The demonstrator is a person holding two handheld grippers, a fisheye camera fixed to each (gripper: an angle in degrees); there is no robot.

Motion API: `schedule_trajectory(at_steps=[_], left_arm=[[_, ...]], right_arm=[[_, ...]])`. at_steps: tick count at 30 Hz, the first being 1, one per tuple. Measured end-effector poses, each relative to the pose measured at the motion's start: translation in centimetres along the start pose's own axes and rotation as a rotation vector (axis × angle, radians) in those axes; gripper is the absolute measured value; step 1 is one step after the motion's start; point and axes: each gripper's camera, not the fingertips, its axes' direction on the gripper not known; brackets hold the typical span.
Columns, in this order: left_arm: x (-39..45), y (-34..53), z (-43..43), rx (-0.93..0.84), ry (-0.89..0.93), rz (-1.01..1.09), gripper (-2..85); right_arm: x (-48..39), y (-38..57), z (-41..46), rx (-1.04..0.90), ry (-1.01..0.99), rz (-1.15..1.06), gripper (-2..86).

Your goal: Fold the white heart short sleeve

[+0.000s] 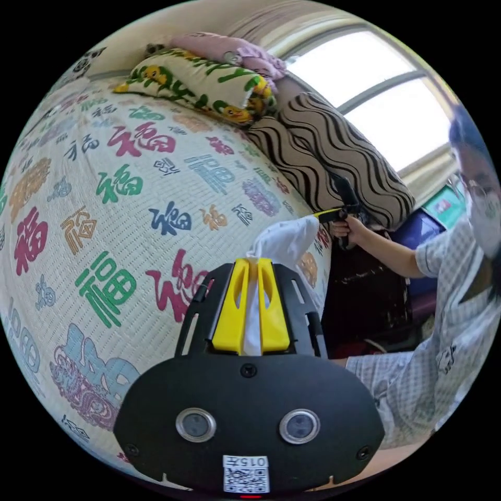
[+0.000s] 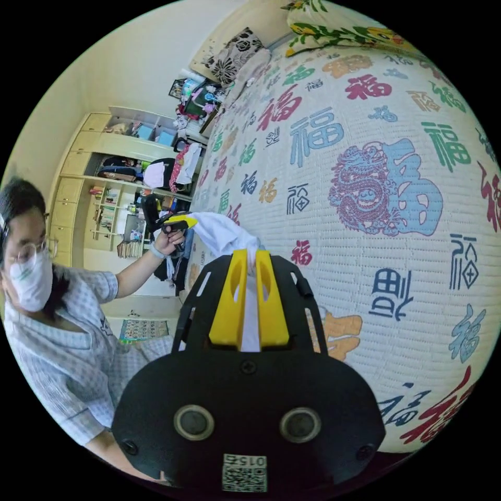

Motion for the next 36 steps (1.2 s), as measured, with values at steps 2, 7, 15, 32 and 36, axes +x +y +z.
schedule_trajectory(at_steps=[2,7,15,32,36], left_arm=[[1.9,3.3,-0.9,0.008,0.049,0.037,1.2],[3.5,10.2,0.5,-0.068,0.149,-0.035,1.2],[4.6,14.7,5.9,-0.299,0.025,-0.084,3.1],[5.7,9.6,12.7,-0.389,-0.048,-0.029,7.3],[4.4,11.3,14.7,-0.467,-0.131,-0.057,5.1]], right_arm=[[-1.2,3.5,0.3,-0.015,-0.041,-0.013,1.7],[-2.3,12.1,3.9,-0.126,-0.065,0.054,2.0],[-0.9,18.6,8.2,-0.179,-0.003,0.227,5.0],[-7.0,20.2,12.3,-0.1,0.115,0.173,5.2],[-5.6,22.4,18.6,-0.312,0.251,0.232,0.0]])
